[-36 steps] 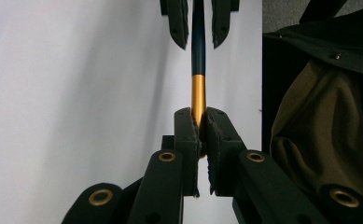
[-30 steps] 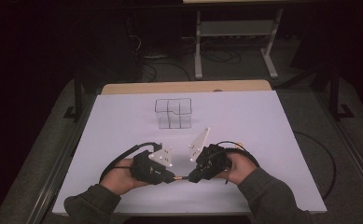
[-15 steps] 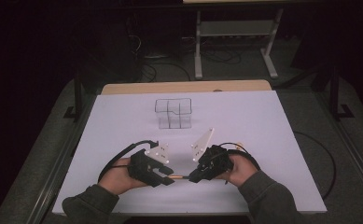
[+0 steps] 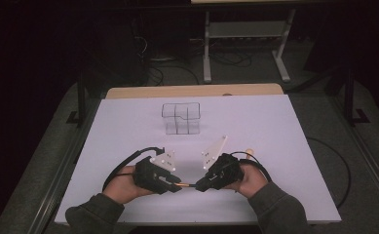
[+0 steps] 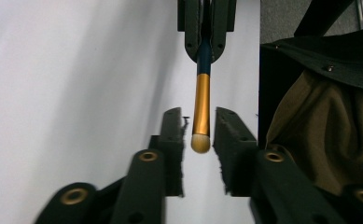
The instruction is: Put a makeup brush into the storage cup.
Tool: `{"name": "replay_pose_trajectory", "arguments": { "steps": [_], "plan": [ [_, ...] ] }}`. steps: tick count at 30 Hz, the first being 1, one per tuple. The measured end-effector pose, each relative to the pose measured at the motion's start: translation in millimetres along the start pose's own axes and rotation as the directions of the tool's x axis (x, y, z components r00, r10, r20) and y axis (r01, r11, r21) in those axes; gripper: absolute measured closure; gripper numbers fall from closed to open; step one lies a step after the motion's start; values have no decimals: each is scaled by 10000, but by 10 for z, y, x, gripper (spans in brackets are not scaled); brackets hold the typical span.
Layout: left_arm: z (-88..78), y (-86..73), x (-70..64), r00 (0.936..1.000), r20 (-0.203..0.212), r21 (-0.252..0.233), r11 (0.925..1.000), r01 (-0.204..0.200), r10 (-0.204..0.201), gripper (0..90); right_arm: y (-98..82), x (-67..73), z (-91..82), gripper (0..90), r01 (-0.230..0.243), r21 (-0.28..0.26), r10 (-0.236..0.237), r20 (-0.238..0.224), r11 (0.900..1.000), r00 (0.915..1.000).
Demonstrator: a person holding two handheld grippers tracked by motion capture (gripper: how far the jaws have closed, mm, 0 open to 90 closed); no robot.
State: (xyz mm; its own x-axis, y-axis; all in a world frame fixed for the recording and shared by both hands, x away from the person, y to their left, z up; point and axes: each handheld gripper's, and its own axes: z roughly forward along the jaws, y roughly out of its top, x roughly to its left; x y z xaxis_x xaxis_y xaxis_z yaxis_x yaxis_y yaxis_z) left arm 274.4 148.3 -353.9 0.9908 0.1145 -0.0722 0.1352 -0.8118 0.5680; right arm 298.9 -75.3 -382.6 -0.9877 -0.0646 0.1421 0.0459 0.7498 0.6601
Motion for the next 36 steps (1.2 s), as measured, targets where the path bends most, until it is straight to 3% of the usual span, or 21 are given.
{"name": "replay_pose_trajectory", "arguments": {
  "steps": [3,9,14,20,24,27,29,32,36],
  "plan": [
    [-2,9,-4,9999,34,15,9999,-105,105,814,2,8,-3,824,70,-9,-70,103,10000,9999],
    [6,37,-22,9996,-14,214,9994,-276,276,833,17,8,16,809,157,239,-161,166,9996,9997],
    [-2,65,-24,9993,-99,403,9985,-365,369,835,80,-20,31,717,138,580,-146,136,9982,9998],
    [-15,87,-28,9983,-143,634,9964,-563,573,836,220,-18,25,723,182,1041,-195,108,9944,9998],
    [-5,98,-41,9979,-146,703,9956,-616,628,836,279,-17,67,805,324,1382,-319,-55,9899,9995],
    [-3,98,-42,9982,-130,697,9959,-576,587,834,285,-14,91,817,355,1499,-343,-105,9881,9994],
    [-19,86,-26,9989,-85,490,9978,-454,459,818,282,-16,90,821,425,1497,-418,-76,9878,9991],
    [-68,69,-3,9998,-34,155,9996,-217,218,693,258,-16,75,821,356,1237,-365,47,9917,9993],
    [-91,46,-3,9999,-98,91,9999,-67,68,661,205,-17,48,822,218,862,-234,175,9960,9996]
  ]
}}
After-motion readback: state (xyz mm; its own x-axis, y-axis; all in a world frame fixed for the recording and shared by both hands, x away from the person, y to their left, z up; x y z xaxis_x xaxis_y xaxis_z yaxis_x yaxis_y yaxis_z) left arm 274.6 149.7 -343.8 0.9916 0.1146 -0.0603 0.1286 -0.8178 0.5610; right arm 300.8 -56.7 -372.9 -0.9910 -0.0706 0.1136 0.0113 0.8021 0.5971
